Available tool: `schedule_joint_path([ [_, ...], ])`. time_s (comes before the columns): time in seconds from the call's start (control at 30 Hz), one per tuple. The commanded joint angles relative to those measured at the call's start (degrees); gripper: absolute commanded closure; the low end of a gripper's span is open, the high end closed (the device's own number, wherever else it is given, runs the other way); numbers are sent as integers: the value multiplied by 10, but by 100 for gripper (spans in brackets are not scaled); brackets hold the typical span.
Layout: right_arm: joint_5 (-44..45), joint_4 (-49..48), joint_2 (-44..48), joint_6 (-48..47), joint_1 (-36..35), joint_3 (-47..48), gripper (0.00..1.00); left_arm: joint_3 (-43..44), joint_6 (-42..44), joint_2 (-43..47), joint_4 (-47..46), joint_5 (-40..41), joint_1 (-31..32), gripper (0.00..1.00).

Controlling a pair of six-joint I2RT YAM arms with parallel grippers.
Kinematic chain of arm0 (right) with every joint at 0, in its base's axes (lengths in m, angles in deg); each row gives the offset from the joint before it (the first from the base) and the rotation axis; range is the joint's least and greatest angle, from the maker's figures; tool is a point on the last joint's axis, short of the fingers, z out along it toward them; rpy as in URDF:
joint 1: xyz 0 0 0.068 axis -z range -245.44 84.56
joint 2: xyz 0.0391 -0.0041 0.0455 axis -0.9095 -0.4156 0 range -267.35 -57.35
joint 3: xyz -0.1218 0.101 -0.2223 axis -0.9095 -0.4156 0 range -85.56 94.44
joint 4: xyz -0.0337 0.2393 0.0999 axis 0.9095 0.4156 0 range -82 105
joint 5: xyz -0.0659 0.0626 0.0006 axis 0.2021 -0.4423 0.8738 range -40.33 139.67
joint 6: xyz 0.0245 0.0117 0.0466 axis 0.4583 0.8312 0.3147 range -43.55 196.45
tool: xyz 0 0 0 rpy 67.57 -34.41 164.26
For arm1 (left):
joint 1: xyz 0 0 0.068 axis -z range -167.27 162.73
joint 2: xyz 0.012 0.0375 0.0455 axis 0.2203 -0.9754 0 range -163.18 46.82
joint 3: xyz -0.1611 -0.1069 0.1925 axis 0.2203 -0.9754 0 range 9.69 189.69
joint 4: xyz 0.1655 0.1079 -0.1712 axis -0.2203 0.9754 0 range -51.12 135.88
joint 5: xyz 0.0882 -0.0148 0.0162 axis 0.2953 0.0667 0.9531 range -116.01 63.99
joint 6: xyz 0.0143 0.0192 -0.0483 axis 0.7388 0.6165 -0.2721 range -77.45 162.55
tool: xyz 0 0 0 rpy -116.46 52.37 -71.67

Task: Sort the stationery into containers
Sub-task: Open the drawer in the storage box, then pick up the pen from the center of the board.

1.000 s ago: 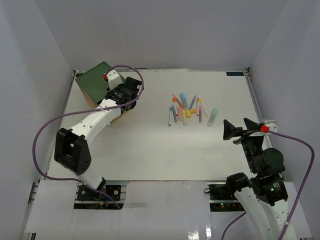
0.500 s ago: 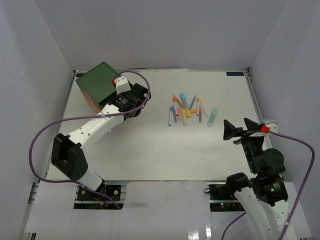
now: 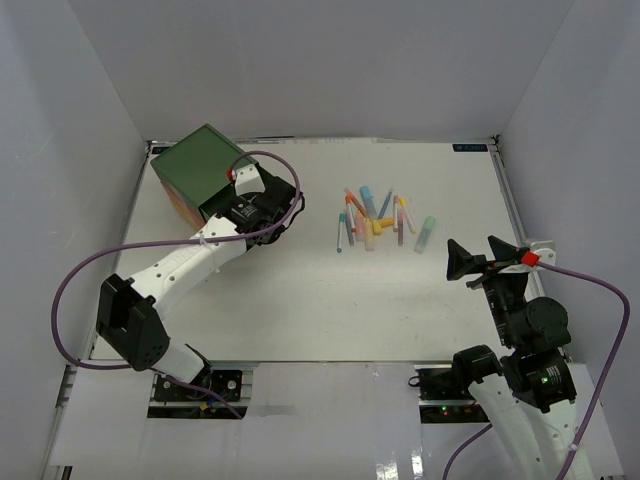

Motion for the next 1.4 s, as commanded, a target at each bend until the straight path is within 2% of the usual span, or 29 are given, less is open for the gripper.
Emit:
schedule_joint_path([
  [0.0,8,-29,7,-2,-2,3,10,2,-5,36,8,-23,4,51],
  [0.07,8,-29,6,-2,-2,3,10,9,4,41,8,-31,5,48],
  [0.23,2,-29,-1,-2,-2,5,10,48,53,59,-11,-63,24,29],
  [0.4,-6,-20,-11,0,-2,8,10,90,114,53,-55,-156,50,20],
  [0.53,-9,-12,-20,-1,-3,9,10,112,169,19,-99,-219,68,13],
  [0.63,-26,-10,-30,0,-2,8,10,119,209,-43,-137,-248,72,8],
  [0.73,-32,-7,-37,2,-3,7,10,122,225,-92,-186,-230,72,7],
  [0.9,-36,-7,-46,3,-2,5,10,151,244,-177,-223,-204,67,12],
  [1.07,-29,-4,-47,0,-2,2,10,190,246,-266,-234,-238,34,19],
  [1.37,-17,-6,-41,-2,-3,-10,10,212,252,-343,-248,-278,3,27],
])
